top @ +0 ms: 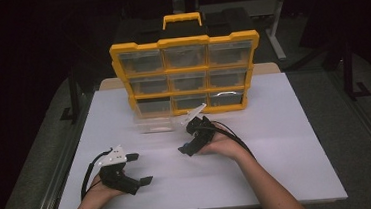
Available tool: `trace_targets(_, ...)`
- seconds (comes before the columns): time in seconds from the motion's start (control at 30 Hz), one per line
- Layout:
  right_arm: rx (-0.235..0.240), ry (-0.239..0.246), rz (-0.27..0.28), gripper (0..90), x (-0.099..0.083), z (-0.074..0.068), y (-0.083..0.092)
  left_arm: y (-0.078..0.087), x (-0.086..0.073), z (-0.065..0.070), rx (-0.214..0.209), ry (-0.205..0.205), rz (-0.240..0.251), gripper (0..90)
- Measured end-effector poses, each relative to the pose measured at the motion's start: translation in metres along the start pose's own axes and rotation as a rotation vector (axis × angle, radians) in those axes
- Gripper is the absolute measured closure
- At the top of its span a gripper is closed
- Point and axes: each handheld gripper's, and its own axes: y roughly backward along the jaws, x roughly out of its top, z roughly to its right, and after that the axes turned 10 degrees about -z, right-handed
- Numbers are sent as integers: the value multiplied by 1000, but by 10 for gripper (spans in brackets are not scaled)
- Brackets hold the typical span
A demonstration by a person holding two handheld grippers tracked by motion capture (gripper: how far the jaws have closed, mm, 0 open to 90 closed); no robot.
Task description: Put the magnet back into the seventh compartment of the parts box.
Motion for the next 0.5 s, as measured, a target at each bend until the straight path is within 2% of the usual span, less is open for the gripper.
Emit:
trace_targets(0.1,-2,1,-5,55,0,0,0,0,0,0,0,0,0,6)
trace_targets(0.13,13,-2,-12,107,0,0,0,0,0,0,1,1,0,6)
trace_targets(0.17,13,3,-9,122,0,0,0,0,0,0,1,1,-1,6)
trace_targets(0.3,18,11,-16,134,0,1,0,0,0,0,1,-1,-3,6)
trace_targets(0.5,18,19,-27,208,0,-1,0,-1,0,0,-2,-2,-2,6)
